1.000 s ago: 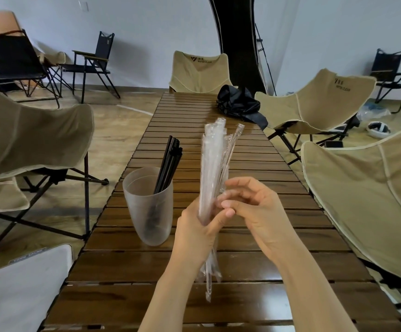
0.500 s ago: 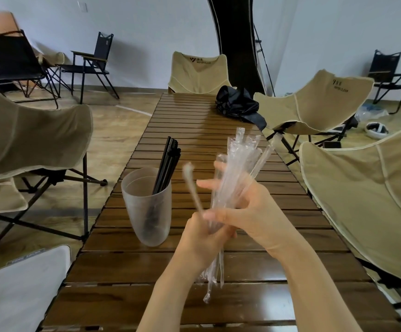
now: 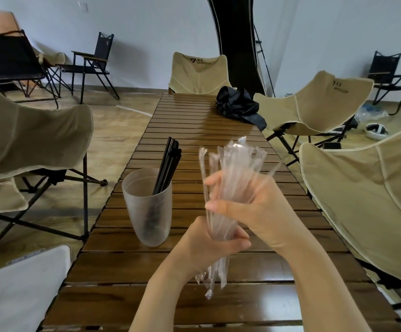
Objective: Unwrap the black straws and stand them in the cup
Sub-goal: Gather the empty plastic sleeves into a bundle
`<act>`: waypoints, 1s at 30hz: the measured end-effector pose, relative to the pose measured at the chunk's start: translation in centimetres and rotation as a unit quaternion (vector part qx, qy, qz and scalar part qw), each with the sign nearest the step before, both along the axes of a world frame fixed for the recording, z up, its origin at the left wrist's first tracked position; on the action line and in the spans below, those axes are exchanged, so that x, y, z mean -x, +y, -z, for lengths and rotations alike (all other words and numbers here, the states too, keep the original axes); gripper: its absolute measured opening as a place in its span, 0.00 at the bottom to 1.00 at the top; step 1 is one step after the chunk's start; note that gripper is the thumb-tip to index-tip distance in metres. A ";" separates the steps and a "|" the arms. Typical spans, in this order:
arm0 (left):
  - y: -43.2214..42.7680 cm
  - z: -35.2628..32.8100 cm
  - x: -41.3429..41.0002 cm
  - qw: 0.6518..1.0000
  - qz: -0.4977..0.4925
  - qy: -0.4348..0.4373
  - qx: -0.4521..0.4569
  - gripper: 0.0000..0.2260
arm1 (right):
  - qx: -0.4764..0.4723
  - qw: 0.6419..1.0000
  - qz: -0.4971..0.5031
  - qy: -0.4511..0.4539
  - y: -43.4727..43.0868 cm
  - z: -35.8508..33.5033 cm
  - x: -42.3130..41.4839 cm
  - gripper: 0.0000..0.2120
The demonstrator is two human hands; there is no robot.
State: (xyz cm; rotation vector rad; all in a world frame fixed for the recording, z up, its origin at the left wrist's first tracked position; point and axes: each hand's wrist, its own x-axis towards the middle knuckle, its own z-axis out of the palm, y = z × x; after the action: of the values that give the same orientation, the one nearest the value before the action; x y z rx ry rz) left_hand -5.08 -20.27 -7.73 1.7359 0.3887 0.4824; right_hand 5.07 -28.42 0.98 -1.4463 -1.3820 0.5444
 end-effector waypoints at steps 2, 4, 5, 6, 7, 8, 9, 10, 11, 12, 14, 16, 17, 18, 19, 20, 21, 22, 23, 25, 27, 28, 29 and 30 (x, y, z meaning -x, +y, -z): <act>0.3 -0.2 0.3 0.999 0.007 0.050 0.014 0.10 | -0.006 1.000 0.009 0.004 -0.2 0.0 -0.3 0.08; 0.5 -0.7 0.9 0.997 0.020 0.077 0.024 0.13 | 0.003 1.000 0.007 0.005 -0.3 0.1 -0.6 0.06; 0.6 -1.0 1.2 0.996 0.023 0.080 0.021 0.14 | 0.006 1.000 0.002 0.001 -0.4 0.2 -0.7 0.06; 0.8 -1.2 1.5 0.996 0.023 0.082 0.013 0.16 | 0.008 1.000 -0.003 -0.005 -0.4 0.2 -0.7 0.05; 0.9 -1.6 1.8 0.996 0.022 0.090 0.002 0.17 | 0.013 1.000 -0.008 -0.011 -0.4 0.2 -0.8 0.05; 1.0 -1.7 2.0 0.995 0.021 0.100 -0.008 0.18 | 0.022 1.000 -0.013 -0.015 -0.4 0.3 -0.8 0.04; 1.2 -2.0 2.3 0.993 0.016 0.117 -0.017 0.20 | 0.032 0.999 -0.019 -0.019 -0.3 0.4 -0.8 0.04; 1.3 -2.2 2.5 0.991 0.011 0.130 -0.025 0.21 | 0.043 0.999 -0.025 -0.021 -0.3 0.5 -0.8 0.03; 1.4 -2.4 2.7 0.990 0.007 0.139 -0.030 0.22 | 0.054 0.998 -0.032 -0.019 -0.3 0.6 -0.7 0.03; 1.4 -2.6 2.8 0.990 0.009 0.135 -0.033 0.23 | 0.066 0.997 -0.042 -0.014 -0.2 0.7 -0.6 0.03; 1.4 -2.9 3.0 0.992 0.019 0.112 -0.058 0.24 | 0.086 0.994 -0.065 0.003 -0.1 0.8 -0.4 0.06; 1.3 -3.2 3.2 0.990 0.014 0.105 -0.094 0.22 | 0.103 0.991 -0.080 0.009 0.0 0.9 -0.4 0.09; 1.3 -3.3 3.2 0.988 0.007 0.110 -0.104 0.22 | 0.109 0.990 -0.084 0.009 0.0 1.0 -0.4 0.09; 1.3 -3.3 3.3 0.987 0.002 0.113 -0.112 0.22 | 0.113 0.990 -0.087 0.009 0.0 1.0 -0.4 0.10; 1.3 -3.3 3.3 0.986 -0.001 0.115 -0.118 0.22 | 0.115 0.989 -0.088 0.009 0.0 1.1 -0.5 0.10; 1.3 -3.3 3.3 0.986 -0.004 0.112 -0.124 0.22 | 0.118 0.989 -0.088 0.009 0.0 1.1 -0.6 0.11; 1.2 -3.4 3.2 0.986 -0.006 0.107 -0.131 0.21 | 0.119 0.989 -0.088 0.011 -0.1 1.2 -0.6 0.11; 1.2 -3.5 3.2 0.986 -0.009 0.100 -0.137 0.21 | 0.119 0.989 -0.088 0.015 0.0 1.3 -0.7 0.12; 1.2 -3.5 3.2 0.985 -0.012 0.093 -0.143 0.21 | 0.118 0.989 -0.089 0.019 0.0 1.4 -0.7 0.12; 1.2 -3.5 3.2 0.984 -0.021 0.085 -0.157 0.22 | 0.116 0.988 -0.093 0.032 0.0 1.6 -0.8 0.13; 1.3 -3.5 3.3 0.980 -0.032 0.086 -0.176 0.23 | 0.111 0.988 -0.097 0.055 0.1 1.8 -0.9 0.14; 1.3 -3.5 3.3 0.978 -0.039 0.087 -0.184 0.24 | 0.108 0.987 -0.099 0.065 0.1 2.0 -1.0 0.14; 1.4 -3.5 3.3 0.977 -0.047 0.086 -0.191 0.24 | 0.107 0.987 -0.100 0.071 0.1 2.1 -1.0 0.15; 1.4 -3.5 3.3 0.976 -0.055 0.087 -0.193 0.23 | 0.105 0.986 -0.102 0.074 0.1 2.2 -1.1 0.15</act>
State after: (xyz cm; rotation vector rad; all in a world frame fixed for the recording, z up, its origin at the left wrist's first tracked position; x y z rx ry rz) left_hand -8.41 -18.90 -4.23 2.1513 0.5444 0.5118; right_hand 6.17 -28.33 -1.19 -1.4062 -1.3935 0.9343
